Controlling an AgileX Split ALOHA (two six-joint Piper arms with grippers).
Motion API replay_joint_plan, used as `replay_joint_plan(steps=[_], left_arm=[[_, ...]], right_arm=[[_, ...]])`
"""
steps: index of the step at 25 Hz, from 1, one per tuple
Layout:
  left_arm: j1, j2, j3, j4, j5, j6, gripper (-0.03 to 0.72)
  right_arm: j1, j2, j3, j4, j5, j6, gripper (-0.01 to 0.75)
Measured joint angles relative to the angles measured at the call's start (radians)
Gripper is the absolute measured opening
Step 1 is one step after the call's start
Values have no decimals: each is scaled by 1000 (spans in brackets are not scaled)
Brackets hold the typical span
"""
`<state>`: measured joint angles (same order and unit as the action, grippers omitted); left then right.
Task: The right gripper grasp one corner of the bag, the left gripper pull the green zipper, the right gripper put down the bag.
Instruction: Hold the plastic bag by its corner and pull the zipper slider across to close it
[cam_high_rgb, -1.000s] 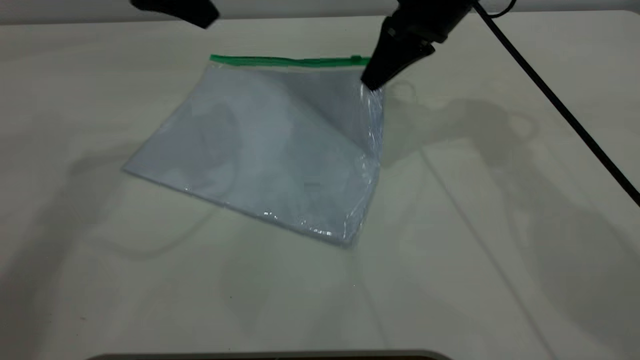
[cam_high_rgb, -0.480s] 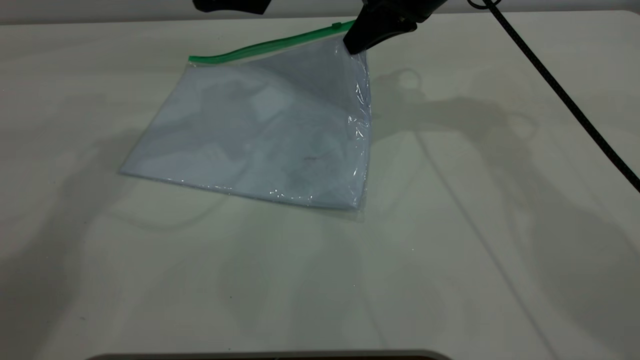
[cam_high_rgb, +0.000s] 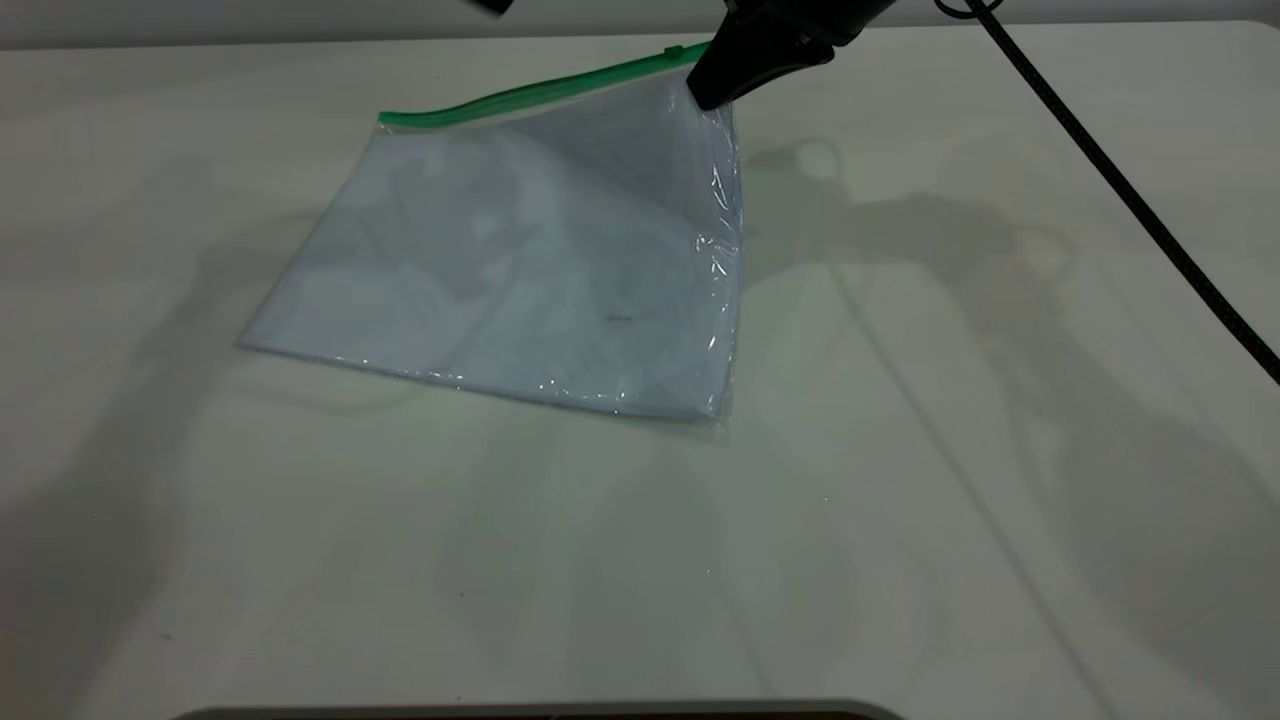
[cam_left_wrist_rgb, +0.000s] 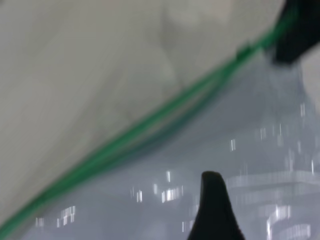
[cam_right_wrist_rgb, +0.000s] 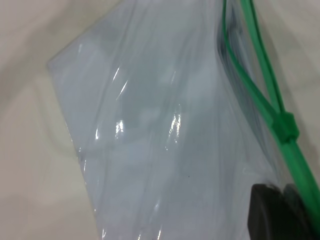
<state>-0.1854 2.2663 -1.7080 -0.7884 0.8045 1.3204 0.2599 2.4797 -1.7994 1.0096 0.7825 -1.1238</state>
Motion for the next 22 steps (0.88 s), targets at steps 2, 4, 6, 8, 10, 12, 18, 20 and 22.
replay_joint_plan(steps=[2,4,6,8,10,12,18,20,22], left_arm=[[0,23,-46,73,48,-16,588],[0,55,-91,98,73,-6,588],[-8,96,-143,106,82,14,588],[-25,138,-195,107,97,41,588],[-49,180,-249,109,122,76,588],[-80,219,-295,110,142,97,588],[-144,265,-380,113,153,158,588],[-149,266,-389,112,150,166,588],[-150,266,-392,112,150,169,588]], right_arm=[[0,0,0,-1,5,-7,29],[0,0,0,-2,11,-18,29],[0,0,0,-2,18,-40,29],[0,0,0,-2,27,-68,29],[0,0,0,-2,39,-103,29],[0,0,0,-1,53,-135,29],[0,0,0,-1,104,-215,29],[0,0,0,-1,115,-232,29],[0,0,0,-1,123,-239,29]])
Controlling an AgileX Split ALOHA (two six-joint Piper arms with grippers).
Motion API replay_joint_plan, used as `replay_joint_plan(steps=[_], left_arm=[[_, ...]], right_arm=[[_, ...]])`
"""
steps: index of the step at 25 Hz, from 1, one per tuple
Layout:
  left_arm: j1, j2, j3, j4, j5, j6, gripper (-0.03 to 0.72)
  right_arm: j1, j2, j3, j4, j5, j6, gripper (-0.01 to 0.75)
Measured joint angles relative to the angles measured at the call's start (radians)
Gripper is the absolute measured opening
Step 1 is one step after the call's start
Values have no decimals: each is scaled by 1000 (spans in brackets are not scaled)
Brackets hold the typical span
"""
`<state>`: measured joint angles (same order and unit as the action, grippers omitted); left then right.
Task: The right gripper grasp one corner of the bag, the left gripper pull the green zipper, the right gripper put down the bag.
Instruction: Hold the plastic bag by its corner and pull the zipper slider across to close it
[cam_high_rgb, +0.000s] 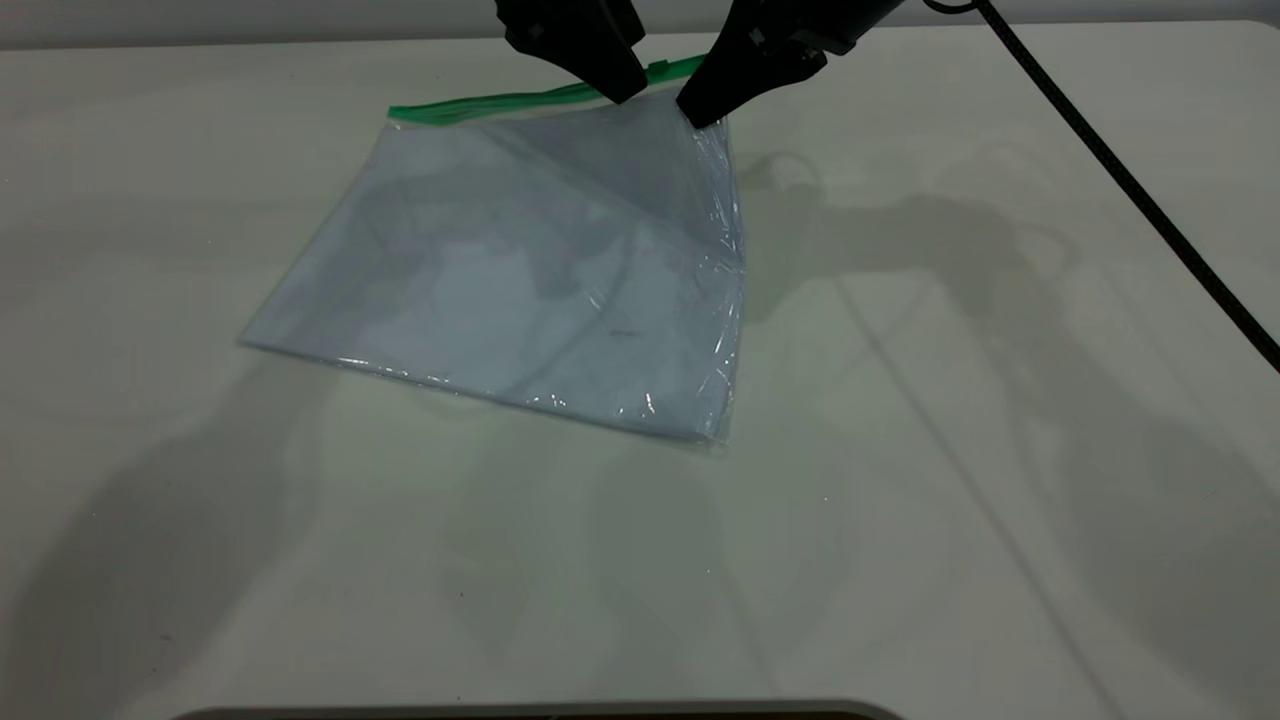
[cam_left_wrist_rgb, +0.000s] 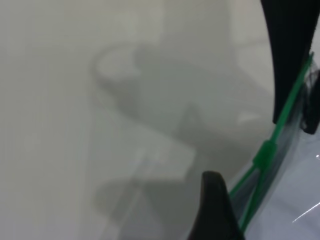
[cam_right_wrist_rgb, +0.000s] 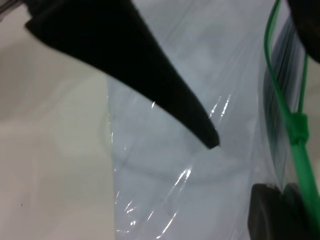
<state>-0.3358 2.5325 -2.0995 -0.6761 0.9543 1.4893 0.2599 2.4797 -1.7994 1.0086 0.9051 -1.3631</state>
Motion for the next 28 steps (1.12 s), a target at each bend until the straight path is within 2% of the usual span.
replay_joint_plan(steps=[9,12,17,28], left_arm=[[-17,20,-1,-69,-5,87,586],[-17,24,-1,-71,-3,87,564],[-17,24,-1,-73,12,87,477],[-17,35,-1,-75,27,87,208]], right_arm=[[20,0,0,-14,55,-37,29],[20,2,0,-16,58,-44,29],[20,2,0,-16,59,-47,29],[19,2,0,-16,53,-47,29]])
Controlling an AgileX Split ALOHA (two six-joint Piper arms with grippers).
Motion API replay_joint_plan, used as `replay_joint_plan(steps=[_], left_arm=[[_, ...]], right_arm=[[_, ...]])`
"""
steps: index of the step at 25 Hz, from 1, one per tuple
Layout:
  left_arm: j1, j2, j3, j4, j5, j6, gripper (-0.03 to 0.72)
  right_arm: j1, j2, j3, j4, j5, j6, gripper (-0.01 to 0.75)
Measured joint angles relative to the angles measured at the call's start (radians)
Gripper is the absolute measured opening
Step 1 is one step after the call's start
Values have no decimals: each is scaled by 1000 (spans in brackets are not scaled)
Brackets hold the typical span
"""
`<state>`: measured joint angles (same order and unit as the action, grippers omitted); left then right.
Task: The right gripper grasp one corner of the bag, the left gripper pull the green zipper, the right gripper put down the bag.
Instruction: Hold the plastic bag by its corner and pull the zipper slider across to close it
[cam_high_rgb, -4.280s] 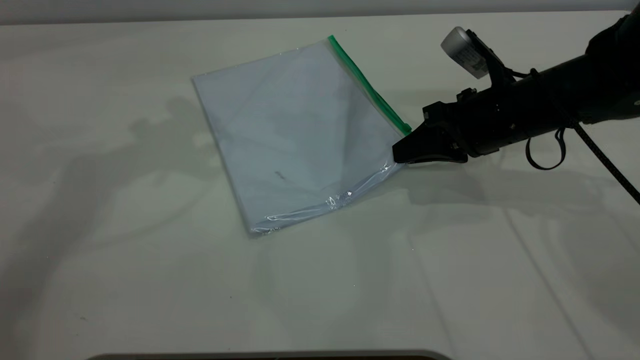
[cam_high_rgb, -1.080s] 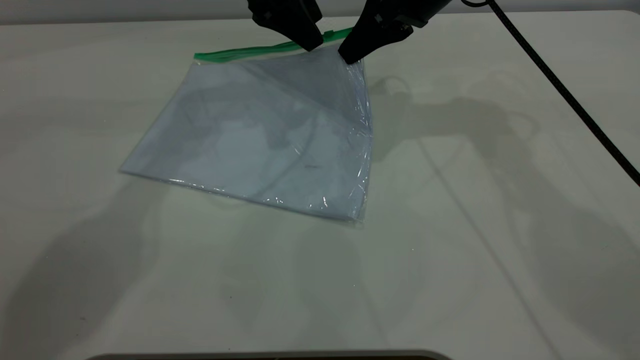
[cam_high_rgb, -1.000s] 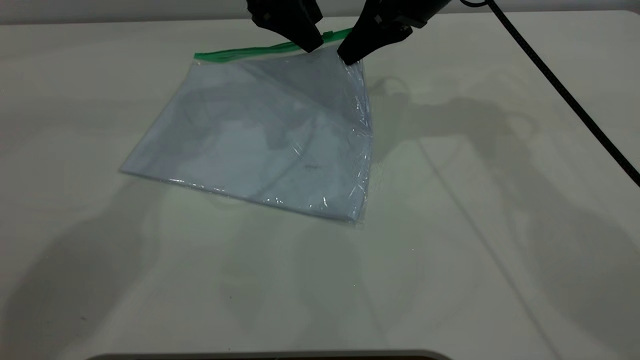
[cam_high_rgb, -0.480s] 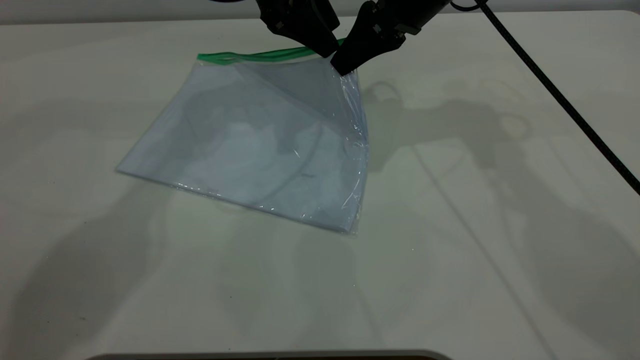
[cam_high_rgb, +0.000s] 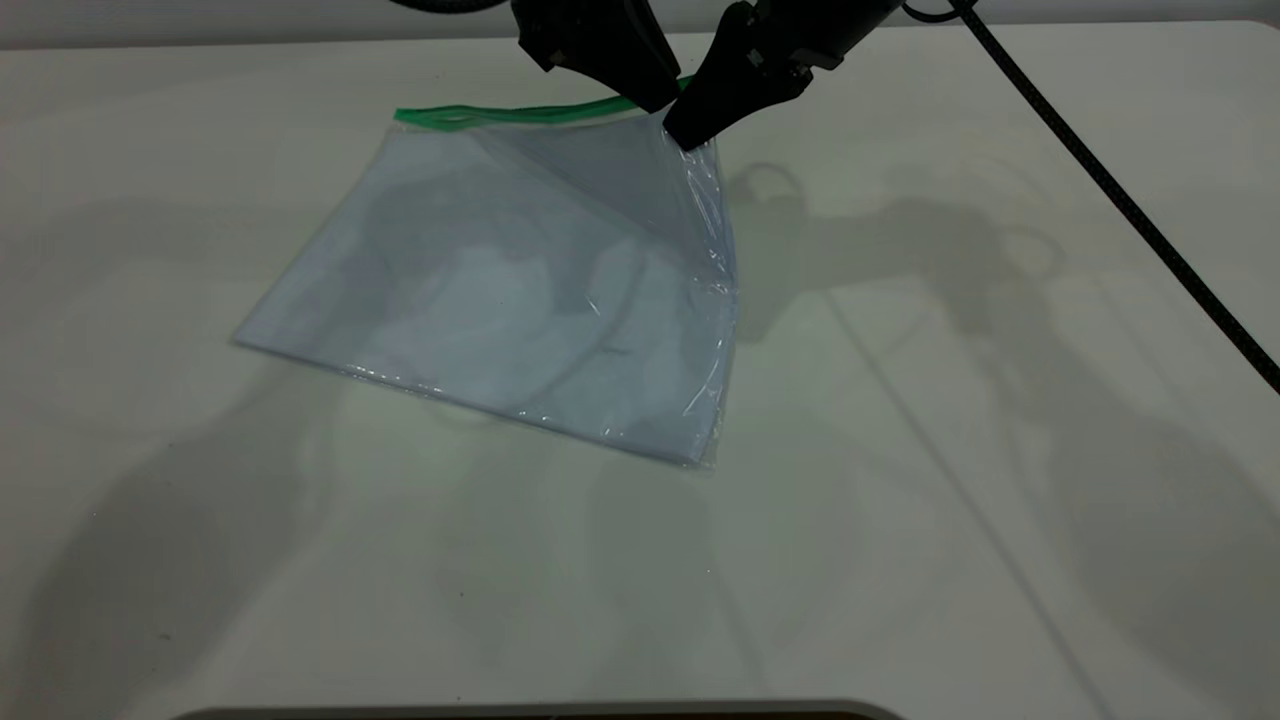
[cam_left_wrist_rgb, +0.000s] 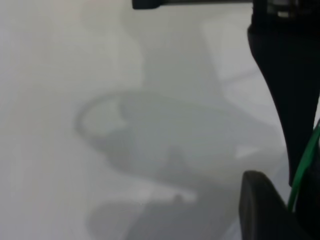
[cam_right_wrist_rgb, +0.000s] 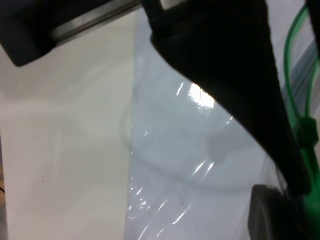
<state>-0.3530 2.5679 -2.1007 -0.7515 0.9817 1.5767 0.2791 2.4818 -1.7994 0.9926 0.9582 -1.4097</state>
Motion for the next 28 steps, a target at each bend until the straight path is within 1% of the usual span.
replay_joint_plan(steps=[5,9,11,15,20,28], left_arm=[[0,2,0,1,6,9,142],[0,2,-1,6,6,16,72],[2,2,-1,8,7,17,53],[16,3,-2,0,4,18,53],[38,3,-2,-1,-2,0,53],[83,8,-4,74,5,-57,53]], right_arm=[[-6,4,0,4,1,0,29],[-8,4,0,6,1,2,29],[-10,4,0,7,1,2,29],[-17,4,0,20,1,13,29],[-46,4,0,54,13,43,29],[-110,4,0,57,36,73,29]])
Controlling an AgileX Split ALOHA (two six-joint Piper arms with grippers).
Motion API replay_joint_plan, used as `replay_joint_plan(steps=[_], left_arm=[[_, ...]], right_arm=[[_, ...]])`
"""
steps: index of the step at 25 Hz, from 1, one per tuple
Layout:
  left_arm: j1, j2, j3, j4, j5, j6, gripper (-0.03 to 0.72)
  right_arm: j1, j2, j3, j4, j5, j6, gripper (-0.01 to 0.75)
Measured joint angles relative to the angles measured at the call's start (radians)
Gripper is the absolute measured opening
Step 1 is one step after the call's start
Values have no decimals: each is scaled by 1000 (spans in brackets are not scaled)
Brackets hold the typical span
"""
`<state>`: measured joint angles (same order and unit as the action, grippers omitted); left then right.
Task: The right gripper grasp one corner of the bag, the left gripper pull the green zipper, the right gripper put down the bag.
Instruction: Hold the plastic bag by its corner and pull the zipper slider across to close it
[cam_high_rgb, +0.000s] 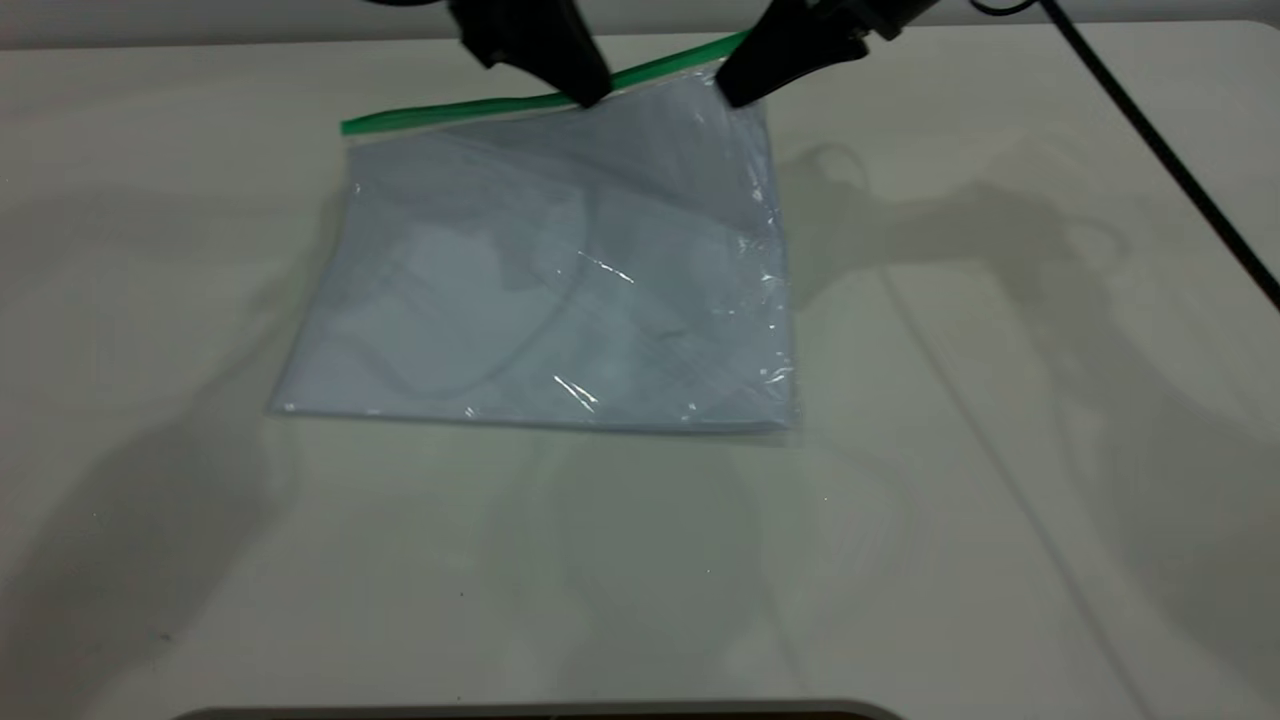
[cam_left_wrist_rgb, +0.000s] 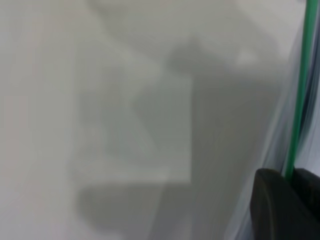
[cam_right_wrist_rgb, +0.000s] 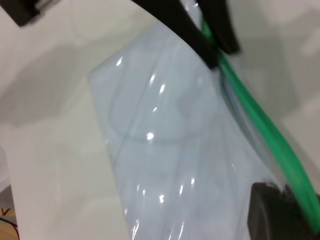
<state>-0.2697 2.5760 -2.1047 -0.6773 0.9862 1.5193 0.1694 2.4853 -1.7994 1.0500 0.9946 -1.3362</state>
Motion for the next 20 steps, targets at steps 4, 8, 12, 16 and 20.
replay_joint_plan(steps=[4,8,12,16,20], left_arm=[[20,0,0,22,80,-39,53],[21,0,0,64,157,-76,53],[21,0,0,115,169,-119,53],[21,0,-1,210,170,-175,53],[21,0,-3,298,173,-227,53]], right_arm=[[-18,0,0,-16,9,5,29],[-21,0,0,-44,18,5,29],[-21,0,0,-55,21,8,29],[-21,0,0,-59,21,15,29],[-21,0,0,-62,21,27,29]])
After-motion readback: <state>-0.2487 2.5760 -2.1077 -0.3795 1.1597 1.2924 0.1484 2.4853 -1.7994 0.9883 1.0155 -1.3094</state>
